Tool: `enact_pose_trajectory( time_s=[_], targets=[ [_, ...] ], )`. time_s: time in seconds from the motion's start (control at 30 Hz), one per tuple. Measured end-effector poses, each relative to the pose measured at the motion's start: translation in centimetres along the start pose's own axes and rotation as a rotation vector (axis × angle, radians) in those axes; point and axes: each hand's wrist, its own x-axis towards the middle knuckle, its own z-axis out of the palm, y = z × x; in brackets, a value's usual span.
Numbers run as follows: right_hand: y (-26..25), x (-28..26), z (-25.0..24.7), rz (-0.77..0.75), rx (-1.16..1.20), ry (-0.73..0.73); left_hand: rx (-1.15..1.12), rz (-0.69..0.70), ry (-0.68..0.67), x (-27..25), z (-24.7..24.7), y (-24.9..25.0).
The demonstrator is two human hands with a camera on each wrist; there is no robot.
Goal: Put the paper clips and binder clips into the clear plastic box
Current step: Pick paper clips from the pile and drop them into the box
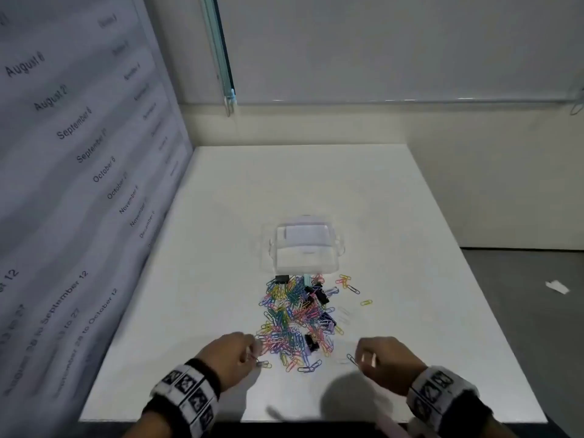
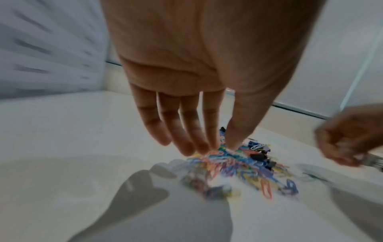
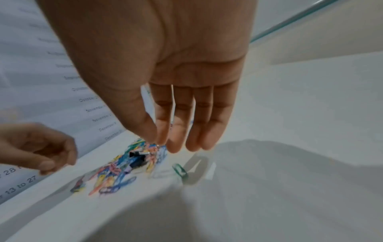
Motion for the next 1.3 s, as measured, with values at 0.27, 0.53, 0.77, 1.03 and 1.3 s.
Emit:
enact_pose_trajectory(
  time_s=[0.27, 0.53, 0.77, 1.03, 1.3],
  targets=[
    [-5.1, 7.4, -1.1, -0.087, -0.052, 0.032, 0.010, 0.047, 0.034, 6.1, 0.2, 2.4],
    [-5.5, 10.1, 0.0, -0.039, -0.146, -0.003, -0.080, 0.058, 0.126, 9.0, 2.2, 3.6],
    [-5.2, 10.7, -1.6, -0.011, -0.047, -0.045, -0.160, 0.070, 0.130, 9.8, 0.5, 2.6],
    [-5.0, 11.0, -2.9, 0.013, 0.074, 0.100, -0.383, 0.011, 0.182, 9.9, -1.5, 2.2],
    [-5.4, 11.5, -1.6, -0.027, -0.013, -0.057, -0.678, 0.025, 0.286, 10.6, -6.0, 3.4]
  ],
)
